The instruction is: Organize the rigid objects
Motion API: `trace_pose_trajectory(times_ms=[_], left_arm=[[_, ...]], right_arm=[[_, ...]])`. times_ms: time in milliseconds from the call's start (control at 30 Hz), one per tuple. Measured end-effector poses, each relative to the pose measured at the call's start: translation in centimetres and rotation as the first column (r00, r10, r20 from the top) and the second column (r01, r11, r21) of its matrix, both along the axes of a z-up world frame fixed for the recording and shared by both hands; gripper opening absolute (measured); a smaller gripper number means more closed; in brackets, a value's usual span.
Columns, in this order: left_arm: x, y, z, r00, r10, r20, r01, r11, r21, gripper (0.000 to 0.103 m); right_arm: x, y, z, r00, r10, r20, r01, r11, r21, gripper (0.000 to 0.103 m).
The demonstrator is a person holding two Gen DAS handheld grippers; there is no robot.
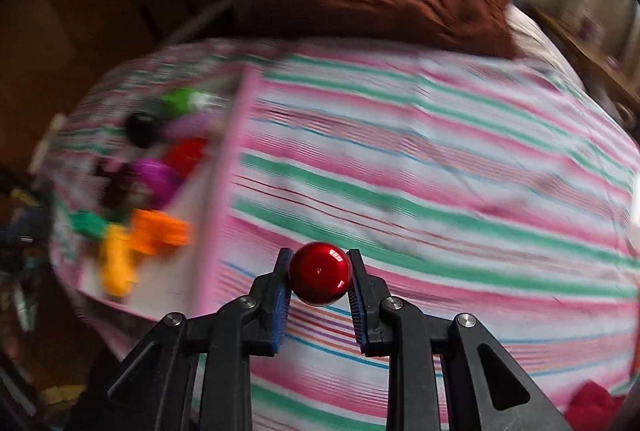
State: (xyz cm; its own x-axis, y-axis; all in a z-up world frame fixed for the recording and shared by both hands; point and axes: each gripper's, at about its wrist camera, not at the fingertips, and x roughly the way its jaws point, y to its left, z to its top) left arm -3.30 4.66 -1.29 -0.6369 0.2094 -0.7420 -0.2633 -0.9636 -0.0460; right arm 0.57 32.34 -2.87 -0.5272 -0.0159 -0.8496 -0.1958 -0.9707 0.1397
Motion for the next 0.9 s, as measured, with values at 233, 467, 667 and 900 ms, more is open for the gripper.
trace_pose_trajectory(times_ms=[233, 467, 667, 900], left_arm=[[0.0, -1.0, -0.4, 1.0, 0.031, 0.007, -0.031, 1.0, 0.003, 0.039], [-0.1, -2.3, -0.2, 0.997, 0.081, -0.005, -0.081, 0.997, 0.012, 0.039], [0.0, -2.6, -0.3, 0.996, 0.09, -0.005, -0.09, 0.996, 0.019, 0.039], [0.1, -2.9, 0.3, 0.994, 0.107, -0.026, -0.106, 0.994, 0.035, 0.039]], right_arm=[[-1.8, -6.4, 1.2, 0.987, 0.148, -0.061, -0.151, 0.987, -0.06, 0.026], [-3.0, -10.1, -0.6, 0.975, 0.223, -0.021, -0.224, 0.973, -0.049, 0.026], [-4.0, -11.4, -3.0, 0.962, 0.269, 0.037, -0.267, 0.962, -0.057, 0.029], [-3.7, -11.4, -3.6, 0.963, 0.265, 0.044, -0.262, 0.964, -0.052, 0.043]])
